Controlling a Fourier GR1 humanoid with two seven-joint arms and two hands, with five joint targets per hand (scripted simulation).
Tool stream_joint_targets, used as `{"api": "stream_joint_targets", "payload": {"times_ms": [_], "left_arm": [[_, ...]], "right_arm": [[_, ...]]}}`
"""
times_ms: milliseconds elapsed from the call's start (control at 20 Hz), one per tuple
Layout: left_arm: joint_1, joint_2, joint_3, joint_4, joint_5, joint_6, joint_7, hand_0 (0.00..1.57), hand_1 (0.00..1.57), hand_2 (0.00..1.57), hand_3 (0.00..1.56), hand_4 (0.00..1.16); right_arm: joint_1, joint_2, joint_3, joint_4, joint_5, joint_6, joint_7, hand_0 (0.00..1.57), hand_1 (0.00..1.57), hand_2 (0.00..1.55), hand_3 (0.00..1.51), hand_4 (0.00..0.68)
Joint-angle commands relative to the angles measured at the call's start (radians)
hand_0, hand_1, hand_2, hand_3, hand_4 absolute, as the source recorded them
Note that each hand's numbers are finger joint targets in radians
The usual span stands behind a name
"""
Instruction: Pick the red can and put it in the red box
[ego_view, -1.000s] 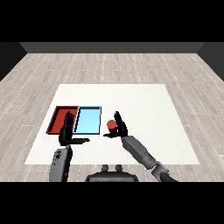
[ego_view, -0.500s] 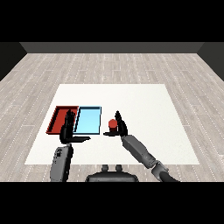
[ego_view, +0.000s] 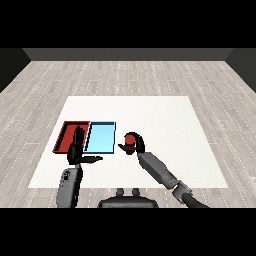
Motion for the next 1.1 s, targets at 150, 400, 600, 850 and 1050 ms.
{"api": "stream_joint_targets", "payload": {"times_ms": [150, 400, 600, 850, 1050], "left_arm": [[-0.014, 0.004, 0.014, 0.029, -0.001, 0.007, -0.007, 0.00, 0.00, 0.00, 0.00, 0.00], [-0.009, 0.025, 0.036, 0.080, 0.014, -0.033, -0.081, 0.00, 0.00, 0.00, 0.00, 0.00], [-0.039, 0.035, 0.043, 0.055, 0.037, -0.039, -0.010, 0.00, 0.00, 0.00, 0.00, 0.00], [0.029, -0.004, -0.024, -0.021, -0.011, -0.014, -0.018, 0.00, 0.00, 0.00, 0.00, 0.00], [-0.006, 0.020, -0.005, -0.017, -0.009, -0.019, 0.004, 0.00, 0.00, 0.00, 0.00, 0.00]], "right_arm": [[0.016, 0.002, 0.025, -0.001, 0.013, -0.043, 0.033, 1.57, 1.57, 1.49, 1.43, 0.575], [-0.011, 0.003, -0.055, 0.017, 0.064, -0.008, 0.050, 1.57, 1.57, 1.49, 1.43, 0.581], [0.054, 0.003, -0.055, -0.004, 0.102, 0.015, -0.026, 1.57, 1.57, 1.49, 1.42, 0.603], [0.112, -0.041, -0.008, -0.297, 0.195, -0.122, 0.088, 1.57, 1.57, 1.48, 1.41, 0.604], [0.099, -0.088, -0.047, -0.387, 0.263, -0.148, 0.180, 1.57, 1.57, 1.47, 1.40, 0.601]]}}
